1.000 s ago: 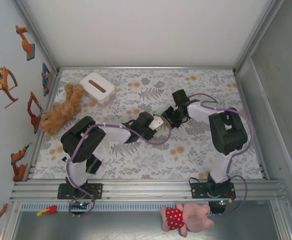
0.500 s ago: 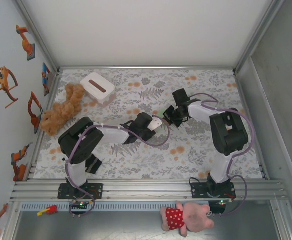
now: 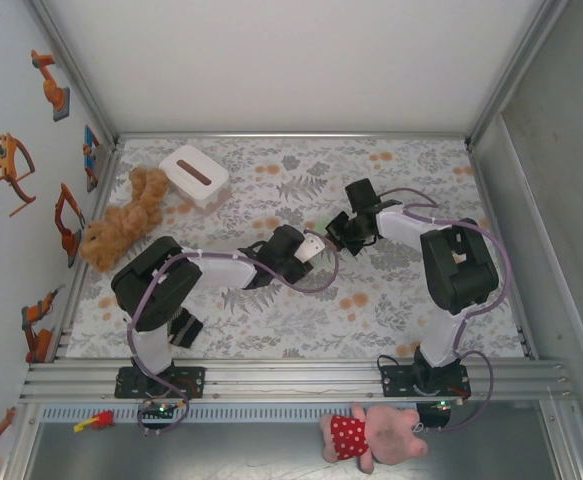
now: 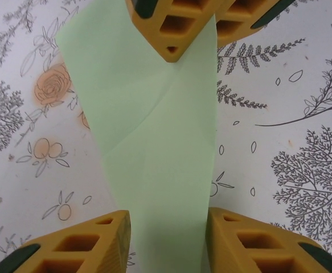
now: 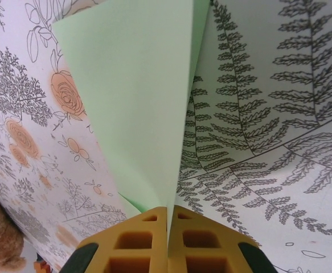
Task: Fold a paper plane with a square sheet of paper (pick it up from the middle)
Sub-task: Fold the wing for the fifth time at the center of the table.
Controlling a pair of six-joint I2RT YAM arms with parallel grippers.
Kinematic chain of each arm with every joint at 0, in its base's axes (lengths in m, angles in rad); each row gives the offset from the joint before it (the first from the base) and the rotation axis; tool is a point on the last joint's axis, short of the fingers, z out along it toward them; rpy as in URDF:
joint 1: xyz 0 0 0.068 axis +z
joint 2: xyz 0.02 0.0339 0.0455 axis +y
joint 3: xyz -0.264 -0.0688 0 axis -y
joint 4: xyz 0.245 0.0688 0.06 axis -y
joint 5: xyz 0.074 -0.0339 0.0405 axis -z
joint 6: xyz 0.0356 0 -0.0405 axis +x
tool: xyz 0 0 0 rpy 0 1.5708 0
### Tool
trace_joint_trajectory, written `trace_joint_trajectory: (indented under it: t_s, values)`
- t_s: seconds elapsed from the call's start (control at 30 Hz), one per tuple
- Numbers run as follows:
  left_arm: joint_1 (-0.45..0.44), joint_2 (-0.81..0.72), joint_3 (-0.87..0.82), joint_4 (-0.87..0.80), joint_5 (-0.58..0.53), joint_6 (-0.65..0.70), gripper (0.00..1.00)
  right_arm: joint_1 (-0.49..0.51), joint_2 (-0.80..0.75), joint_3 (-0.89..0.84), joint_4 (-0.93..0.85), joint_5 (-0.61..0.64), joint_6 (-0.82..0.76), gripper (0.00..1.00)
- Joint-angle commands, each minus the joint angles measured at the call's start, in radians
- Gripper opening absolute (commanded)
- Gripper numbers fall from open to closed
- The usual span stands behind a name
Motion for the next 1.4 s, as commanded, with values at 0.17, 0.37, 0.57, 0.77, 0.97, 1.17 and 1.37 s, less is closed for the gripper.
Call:
trace_joint_trajectory:
  t_s: [0.17,0.37,0.57,0.77,0.97,1.17,1.37]
  values:
    - [-0.007,0.042,0.039,-0.012,0.014,-0.012,0.35,-0.001,-0.009,-0.013,0.003,-0.013,0.021,0.00]
    - [-0.004,0.042,0.034,-0.007,0.021,-0.012,0.25,-0.001,-0.010,-0.014,-0.002,-0.012,0.021,0.00]
    - [-0.001,0.049,0.021,-0.003,0.044,-0.022,0.20,-0.004,-0.023,-0.010,-0.016,-0.002,0.009,0.19]
    - [0.006,0.050,-0.015,0.015,0.085,-0.047,0.20,-0.025,-0.069,0.005,-0.067,0.064,-0.032,0.46]
    - [0.008,0.067,-0.020,-0.008,0.124,-0.058,0.21,-0.046,-0.095,0.001,-0.101,0.097,-0.046,0.47]
    - [0.041,0.094,0.014,-0.094,0.214,-0.084,0.21,-0.063,-0.128,-0.021,-0.096,0.110,-0.059,0.47]
    - [0.111,0.095,0.057,-0.185,0.396,-0.159,0.20,-0.065,-0.217,-0.083,-0.029,0.155,-0.138,0.47]
